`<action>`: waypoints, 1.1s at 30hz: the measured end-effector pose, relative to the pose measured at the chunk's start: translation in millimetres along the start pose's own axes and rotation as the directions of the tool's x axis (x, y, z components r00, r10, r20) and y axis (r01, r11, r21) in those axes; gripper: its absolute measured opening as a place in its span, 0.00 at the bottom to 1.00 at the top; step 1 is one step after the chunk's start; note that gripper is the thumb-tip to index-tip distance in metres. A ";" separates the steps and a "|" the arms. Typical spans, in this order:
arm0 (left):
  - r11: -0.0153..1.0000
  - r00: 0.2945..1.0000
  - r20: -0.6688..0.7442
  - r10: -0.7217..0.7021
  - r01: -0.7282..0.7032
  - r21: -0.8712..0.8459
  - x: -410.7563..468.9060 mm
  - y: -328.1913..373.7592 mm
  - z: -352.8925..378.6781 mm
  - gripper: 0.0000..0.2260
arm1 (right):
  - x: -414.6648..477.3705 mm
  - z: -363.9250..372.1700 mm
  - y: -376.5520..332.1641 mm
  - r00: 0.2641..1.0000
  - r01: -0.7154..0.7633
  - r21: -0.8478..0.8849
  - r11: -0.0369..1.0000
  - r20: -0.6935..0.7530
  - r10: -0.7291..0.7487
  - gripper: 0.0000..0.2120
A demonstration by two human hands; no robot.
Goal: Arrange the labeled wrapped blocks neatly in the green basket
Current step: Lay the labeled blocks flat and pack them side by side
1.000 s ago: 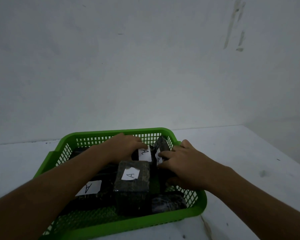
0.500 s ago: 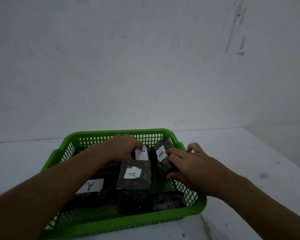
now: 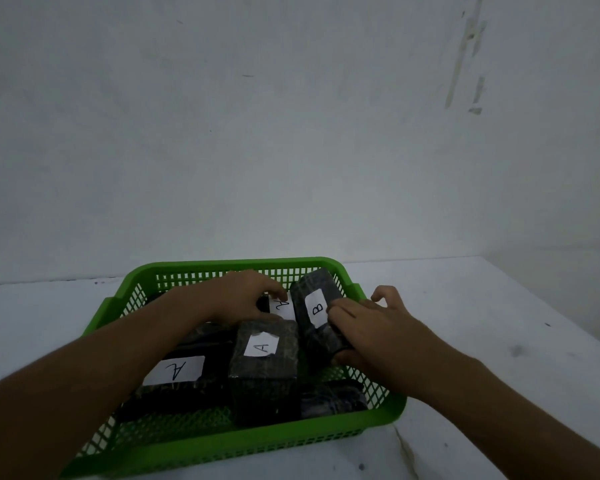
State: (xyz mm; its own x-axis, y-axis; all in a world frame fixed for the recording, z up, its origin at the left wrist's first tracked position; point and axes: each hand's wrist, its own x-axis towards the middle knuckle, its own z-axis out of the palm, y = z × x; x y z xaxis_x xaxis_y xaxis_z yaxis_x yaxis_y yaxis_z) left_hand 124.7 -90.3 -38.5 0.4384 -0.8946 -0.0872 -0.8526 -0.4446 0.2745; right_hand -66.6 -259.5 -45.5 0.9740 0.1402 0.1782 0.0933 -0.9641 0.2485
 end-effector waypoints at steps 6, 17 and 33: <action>0.999 0.999 -0.031 0.011 -0.013 -0.051 -4.9 -4.5 -1.5 0.16 | 6.2 -6.5 -5.7 0.996 0.051 -0.119 0.992 0.083 -0.042 0.23; 0.998 0.998 -0.067 -0.015 0.011 -0.061 -11.3 -10.6 -2.9 0.14 | 15.4 -2.8 -12.9 0.981 0.084 -0.112 0.990 0.186 -0.062 0.15; 0.952 0.995 -0.097 -0.036 0.005 -0.307 -87.0 23.1 -18.3 0.29 | 1.2 -36.0 -25.7 0.860 0.027 0.220 0.975 0.493 -0.135 0.20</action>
State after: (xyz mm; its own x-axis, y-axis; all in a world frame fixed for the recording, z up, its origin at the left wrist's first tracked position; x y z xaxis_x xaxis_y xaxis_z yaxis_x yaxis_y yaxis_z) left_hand 72.0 -21.9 -7.0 0.4942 -0.8693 -0.0042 -0.7221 -0.4131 0.5549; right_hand -75.2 -226.4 -17.3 0.9265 0.1399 -0.3494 0.1632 -0.9859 0.0378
